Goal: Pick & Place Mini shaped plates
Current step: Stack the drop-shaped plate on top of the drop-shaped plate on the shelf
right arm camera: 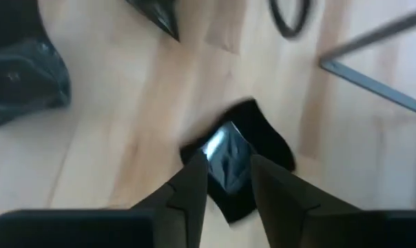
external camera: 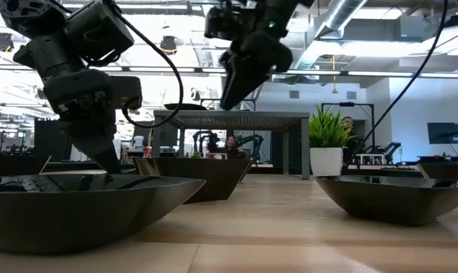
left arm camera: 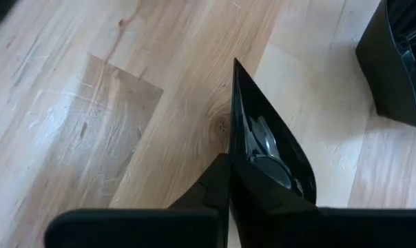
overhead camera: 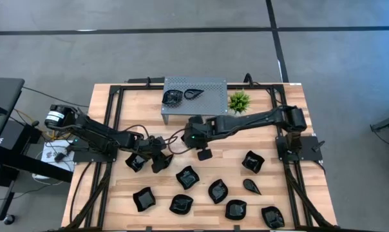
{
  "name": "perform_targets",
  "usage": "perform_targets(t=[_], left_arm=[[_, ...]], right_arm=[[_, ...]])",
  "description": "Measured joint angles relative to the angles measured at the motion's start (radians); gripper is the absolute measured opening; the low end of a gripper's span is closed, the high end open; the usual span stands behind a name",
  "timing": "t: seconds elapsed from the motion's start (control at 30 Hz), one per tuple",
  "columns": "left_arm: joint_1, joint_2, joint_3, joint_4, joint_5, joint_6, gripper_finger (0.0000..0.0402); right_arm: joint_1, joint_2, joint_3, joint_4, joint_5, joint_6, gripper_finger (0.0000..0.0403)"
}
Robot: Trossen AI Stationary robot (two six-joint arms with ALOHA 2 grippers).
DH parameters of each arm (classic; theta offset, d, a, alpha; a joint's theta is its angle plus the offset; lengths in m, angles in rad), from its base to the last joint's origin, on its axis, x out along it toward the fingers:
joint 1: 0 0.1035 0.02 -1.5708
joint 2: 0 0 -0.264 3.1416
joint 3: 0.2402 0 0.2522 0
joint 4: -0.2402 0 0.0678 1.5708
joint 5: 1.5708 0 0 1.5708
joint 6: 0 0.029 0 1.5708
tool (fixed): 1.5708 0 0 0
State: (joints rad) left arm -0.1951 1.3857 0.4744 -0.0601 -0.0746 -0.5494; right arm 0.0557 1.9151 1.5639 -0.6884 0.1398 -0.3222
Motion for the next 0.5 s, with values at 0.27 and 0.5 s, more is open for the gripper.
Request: perform_targets(t=[0.27,0.5], left_arm=[[0.057,-0.002,0.001,0.021,-0.003,0.059,0.0007],[0.147,-0.021,0.003,0.069,0.2,0.105,0.0005]], right_arm=[[0.056,0.091,0.0,0.259,-0.197,-0.04,0.0143],[0.092,0.203,-0.002,0.405,-0.159,-0.289,0.0136]])
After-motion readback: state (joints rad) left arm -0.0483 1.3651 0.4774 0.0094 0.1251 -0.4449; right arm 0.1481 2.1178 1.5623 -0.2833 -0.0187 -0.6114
